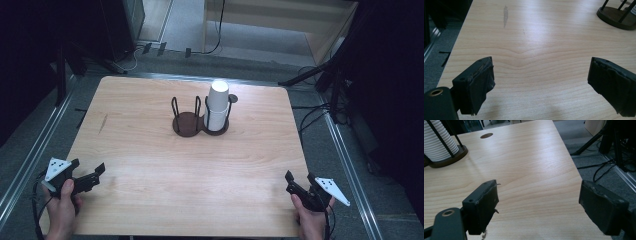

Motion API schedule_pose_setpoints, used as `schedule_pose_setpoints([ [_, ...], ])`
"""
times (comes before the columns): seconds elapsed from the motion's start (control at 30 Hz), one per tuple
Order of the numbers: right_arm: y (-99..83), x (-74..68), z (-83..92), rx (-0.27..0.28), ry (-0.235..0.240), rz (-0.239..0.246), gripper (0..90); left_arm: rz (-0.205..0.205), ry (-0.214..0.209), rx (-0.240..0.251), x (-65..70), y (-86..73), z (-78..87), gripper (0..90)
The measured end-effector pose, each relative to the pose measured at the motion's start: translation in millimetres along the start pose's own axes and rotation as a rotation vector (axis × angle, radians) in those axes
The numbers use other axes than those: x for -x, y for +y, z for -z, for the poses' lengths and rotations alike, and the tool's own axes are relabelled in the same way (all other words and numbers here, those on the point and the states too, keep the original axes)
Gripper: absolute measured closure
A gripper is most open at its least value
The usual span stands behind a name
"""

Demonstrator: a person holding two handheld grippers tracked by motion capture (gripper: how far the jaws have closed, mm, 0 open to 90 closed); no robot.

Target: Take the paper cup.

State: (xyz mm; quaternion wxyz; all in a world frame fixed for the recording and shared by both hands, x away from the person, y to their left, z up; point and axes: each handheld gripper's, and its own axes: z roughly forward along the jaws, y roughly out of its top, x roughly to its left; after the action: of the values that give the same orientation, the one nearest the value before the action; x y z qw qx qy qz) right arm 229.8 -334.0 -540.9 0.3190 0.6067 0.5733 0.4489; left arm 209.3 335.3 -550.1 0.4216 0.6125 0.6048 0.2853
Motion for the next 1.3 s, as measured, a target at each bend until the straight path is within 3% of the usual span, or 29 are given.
schedule_pose_setpoints([
  [0.17, 1.6, 3.0, 0.7, -0.002, 0.02, -0.021, 15.1, 0.001, 0.006, -0.001, -0.1, 0.5, -1.1, 7.0],
  [0.3, 3.1, 2.1, 0.1, -0.011, 0.019, -0.009, 15.1, 0.003, 0.006, 0.003, 0.3, 0.1, -0.6, 7.0],
  [0.33, 4.4, -0.3, -0.7, -0.012, 0.015, 0.009, 15.1, 0.003, 0.005, 0.004, 0.3, -0.1, -0.3, 7.0],
  [0.57, 14.9, -11.9, -4.6, 0.0, 0.034, 0.007, 15.1, -0.006, -0.004, 0.005, 0.5, -0.6, 0.2, 7.0],
  [0.7, 24.6, -26.5, -12.7, 0.01, 0.049, 0.04, 15.1, -0.004, -0.004, 0.007, 0.2, -0.8, 0.7, 7.0],
  [0.97, 39.3, -51.5, -30.5, 0.021, 0.103, 0.054, 15.1, -0.004, -0.003, 0.007, 0.2, -0.9, 0.8, 7.0],
  [1.0, 43.6, -59.8, -37.6, 0.023, 0.118, 0.052, 15.1, -0.002, -0.003, 0.007, 0.3, -0.9, 0.7, 7.0],
  [1.3, 54.2, -89.4, -60.5, 0.009, 0.15, 0.087, 15.1, -0.001, -0.008, 0.007, -0.1, -0.8, 0.6, 7.0],
])
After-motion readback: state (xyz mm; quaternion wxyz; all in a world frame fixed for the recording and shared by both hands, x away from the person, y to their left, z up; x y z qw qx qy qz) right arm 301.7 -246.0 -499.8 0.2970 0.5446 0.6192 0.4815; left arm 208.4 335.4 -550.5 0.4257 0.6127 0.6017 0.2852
